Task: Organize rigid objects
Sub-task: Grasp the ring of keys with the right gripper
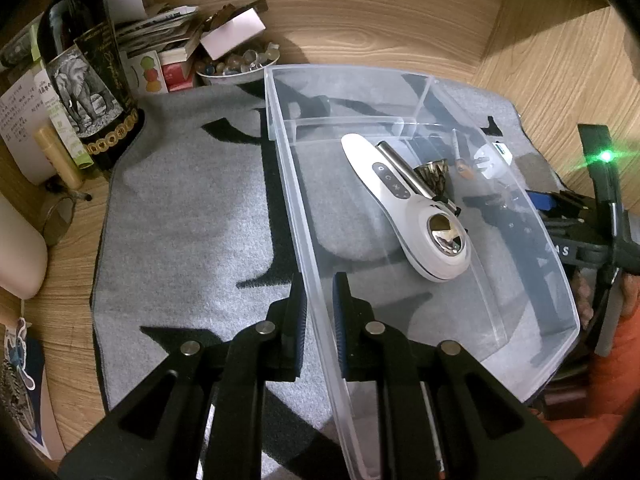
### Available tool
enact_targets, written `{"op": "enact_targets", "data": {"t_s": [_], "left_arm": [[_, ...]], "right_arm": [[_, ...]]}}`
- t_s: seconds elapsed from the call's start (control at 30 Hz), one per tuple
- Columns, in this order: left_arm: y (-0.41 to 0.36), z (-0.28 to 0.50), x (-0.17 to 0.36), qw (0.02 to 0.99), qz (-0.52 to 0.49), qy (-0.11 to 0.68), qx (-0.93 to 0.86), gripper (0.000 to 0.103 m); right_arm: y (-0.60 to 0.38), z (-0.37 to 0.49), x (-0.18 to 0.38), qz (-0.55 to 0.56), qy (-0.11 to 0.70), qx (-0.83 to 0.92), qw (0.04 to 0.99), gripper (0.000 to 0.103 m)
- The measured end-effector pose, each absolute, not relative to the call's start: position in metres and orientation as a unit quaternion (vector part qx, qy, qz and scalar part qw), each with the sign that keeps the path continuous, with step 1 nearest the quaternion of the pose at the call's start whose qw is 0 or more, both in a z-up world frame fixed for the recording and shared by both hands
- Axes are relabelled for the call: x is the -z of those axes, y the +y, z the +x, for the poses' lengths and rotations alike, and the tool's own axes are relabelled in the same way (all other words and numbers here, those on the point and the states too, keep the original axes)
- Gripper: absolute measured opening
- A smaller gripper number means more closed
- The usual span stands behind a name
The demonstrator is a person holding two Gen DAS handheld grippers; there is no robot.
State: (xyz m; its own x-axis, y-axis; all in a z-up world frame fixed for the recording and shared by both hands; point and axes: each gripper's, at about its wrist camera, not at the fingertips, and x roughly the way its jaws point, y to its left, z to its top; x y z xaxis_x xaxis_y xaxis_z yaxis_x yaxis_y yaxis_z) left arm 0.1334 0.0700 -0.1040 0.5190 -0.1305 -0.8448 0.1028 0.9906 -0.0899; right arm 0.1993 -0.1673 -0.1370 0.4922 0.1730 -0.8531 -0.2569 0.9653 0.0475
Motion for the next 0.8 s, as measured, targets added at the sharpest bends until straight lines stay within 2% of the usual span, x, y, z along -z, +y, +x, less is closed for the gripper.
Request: {"op": "enact_targets", "data": {"t_s": [0.17,0.23,0.5,0.8], "left_arm": [[0.07,0.134,0.104,0.871,-0.015,0.486,0.067,0.013],[0.07,0.134,0.104,0.871,-0.015,0.486,0.067,0.013],[0.07,0.134,0.104,0.871,-0.015,0.486,0.067,0.013],[0.07,0.134,0.104,0.871,-0.015,0.486,0.067,0.013]], "right_arm": [[-0.166,0.2,0.137,-0.037,0.485,-0.118,0.866,0.069],[-0.164,0.199,0.137,-0.047,0.481,-0.114,0.868,0.059],[-0.173,0.189,0.126,-0.038,0.465,-0.107,0.878,0.059],[-0.175,0.171,0.083,-0.042,0.406,-0.106,0.907,0.059]]}}
